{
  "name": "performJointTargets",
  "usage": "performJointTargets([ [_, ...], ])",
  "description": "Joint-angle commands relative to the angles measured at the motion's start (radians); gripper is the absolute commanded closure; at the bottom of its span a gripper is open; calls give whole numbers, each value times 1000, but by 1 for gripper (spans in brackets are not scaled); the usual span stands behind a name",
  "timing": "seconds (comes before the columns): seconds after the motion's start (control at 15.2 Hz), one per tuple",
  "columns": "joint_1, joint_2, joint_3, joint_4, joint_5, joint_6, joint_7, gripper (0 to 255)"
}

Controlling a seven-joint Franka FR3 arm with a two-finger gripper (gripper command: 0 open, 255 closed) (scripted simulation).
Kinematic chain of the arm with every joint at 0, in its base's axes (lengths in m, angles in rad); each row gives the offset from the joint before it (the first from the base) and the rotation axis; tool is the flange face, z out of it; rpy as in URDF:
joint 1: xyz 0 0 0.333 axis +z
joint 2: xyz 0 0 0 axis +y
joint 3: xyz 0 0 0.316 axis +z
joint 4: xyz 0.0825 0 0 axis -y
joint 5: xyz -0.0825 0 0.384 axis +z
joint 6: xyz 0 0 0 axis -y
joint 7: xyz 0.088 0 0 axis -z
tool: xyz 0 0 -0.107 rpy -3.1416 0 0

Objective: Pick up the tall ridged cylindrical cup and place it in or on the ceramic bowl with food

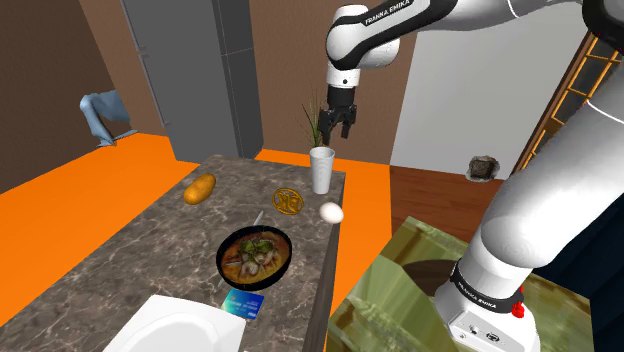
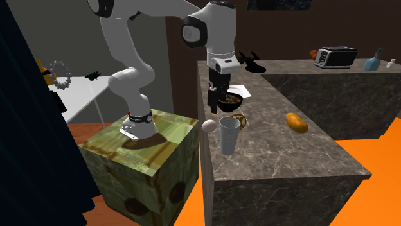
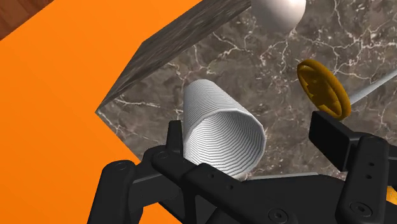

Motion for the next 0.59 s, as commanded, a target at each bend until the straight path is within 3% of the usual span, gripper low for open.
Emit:
performJointTargets([
  [0.0,-11,84,-15,50,2,21,-5,0],
  [0.26,-29,233,-35,135,13,59,-7,0],
  [0.53,-28,247,-34,110,17,99,-10,0],
])
